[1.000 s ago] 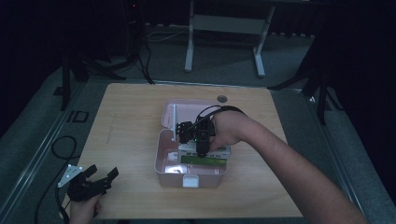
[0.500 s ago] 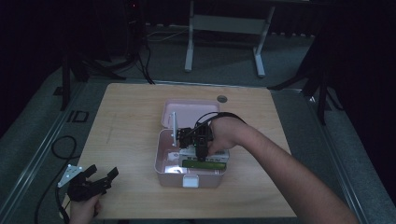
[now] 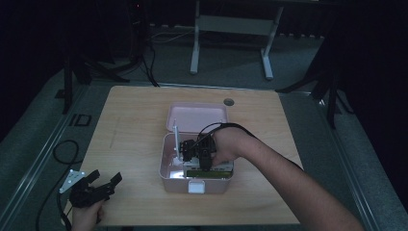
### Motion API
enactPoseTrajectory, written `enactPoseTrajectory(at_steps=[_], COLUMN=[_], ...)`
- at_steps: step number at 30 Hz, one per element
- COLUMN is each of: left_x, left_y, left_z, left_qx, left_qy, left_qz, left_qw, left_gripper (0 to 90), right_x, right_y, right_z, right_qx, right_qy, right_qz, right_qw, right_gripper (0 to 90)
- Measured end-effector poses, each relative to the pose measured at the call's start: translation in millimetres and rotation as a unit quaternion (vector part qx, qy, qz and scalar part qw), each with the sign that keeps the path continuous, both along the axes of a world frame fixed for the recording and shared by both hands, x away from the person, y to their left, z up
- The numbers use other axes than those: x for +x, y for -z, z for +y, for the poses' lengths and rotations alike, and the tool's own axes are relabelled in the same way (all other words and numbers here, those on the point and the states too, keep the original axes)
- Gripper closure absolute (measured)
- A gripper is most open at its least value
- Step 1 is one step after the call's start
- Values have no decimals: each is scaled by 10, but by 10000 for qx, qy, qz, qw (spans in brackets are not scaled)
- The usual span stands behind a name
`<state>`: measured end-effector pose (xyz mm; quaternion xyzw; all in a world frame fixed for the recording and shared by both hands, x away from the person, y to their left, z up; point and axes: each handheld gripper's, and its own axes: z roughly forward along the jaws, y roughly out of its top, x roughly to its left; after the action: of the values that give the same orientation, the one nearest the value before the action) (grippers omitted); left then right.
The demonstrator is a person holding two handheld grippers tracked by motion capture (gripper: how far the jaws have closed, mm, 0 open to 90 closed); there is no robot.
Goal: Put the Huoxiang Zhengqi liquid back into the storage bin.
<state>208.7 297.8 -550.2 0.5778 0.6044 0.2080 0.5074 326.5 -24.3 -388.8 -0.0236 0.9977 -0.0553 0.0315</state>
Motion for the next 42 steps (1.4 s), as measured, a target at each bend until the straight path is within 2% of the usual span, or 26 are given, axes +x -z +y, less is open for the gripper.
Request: enactPoseTrajectory(at_steps=[9,14,29,42], left_x=[-1,3,4,3], left_y=[0,2,2,2], left_z=[-1,0,-9,-11], left_qx=[4,8,50,59], left_qy=[1,4,57,71], left_qz=[-2,2,11,6], left_qw=[10000,10000,10000,10000], left_gripper=[12,12,12,12], right_x=[3,15,31,94], right_y=[105,179,420,575], right_z=[-16,-47,-59,-73], right_qx=[84,208,131,139], right_qy=[-33,-34,-111,12], right_qz=[29,58,82,193], right_qw=[10000,9998,9998,9997], right_gripper=[617,617,617,616])
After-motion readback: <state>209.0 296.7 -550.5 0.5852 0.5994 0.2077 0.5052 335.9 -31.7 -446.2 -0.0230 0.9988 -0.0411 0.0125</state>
